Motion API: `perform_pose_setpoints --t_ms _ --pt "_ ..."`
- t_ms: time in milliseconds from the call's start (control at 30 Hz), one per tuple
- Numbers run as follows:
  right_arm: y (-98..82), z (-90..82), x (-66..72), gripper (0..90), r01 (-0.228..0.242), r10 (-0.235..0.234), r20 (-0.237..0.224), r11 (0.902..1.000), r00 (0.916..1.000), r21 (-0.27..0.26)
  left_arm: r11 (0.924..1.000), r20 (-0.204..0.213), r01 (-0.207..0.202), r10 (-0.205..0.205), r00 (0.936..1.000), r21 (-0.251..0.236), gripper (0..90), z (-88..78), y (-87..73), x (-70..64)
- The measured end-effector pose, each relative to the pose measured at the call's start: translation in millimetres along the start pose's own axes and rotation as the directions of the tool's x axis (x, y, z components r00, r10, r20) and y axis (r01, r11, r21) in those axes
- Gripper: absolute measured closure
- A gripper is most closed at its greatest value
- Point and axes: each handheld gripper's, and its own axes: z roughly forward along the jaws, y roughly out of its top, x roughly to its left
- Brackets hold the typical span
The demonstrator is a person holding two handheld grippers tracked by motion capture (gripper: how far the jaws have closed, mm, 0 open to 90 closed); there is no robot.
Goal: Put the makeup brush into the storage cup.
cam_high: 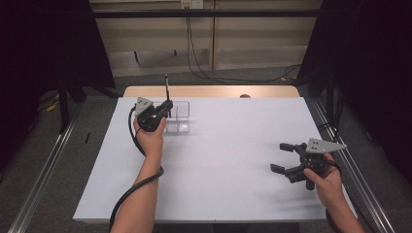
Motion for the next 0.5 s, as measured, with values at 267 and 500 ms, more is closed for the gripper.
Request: perform_pose_setpoints --t_ms 267,500 --pt "-0.2 0.4 0.0 6.0 0.000 0.000 0.000 1.0000 1.0000 0.001 1.0000 -0.001 -0.005 0.005 1.0000 0.005 83.5 -2.3 0.4 -0.8" --pt "-0.3 1.1 0.4 6.0 0.002 -0.002 -0.003 1.0000 1.0000 0.002 0.9998 -0.002 -0.013 0.013 0.9999 0.015 83.5 -4.7 0.3 -0.7"
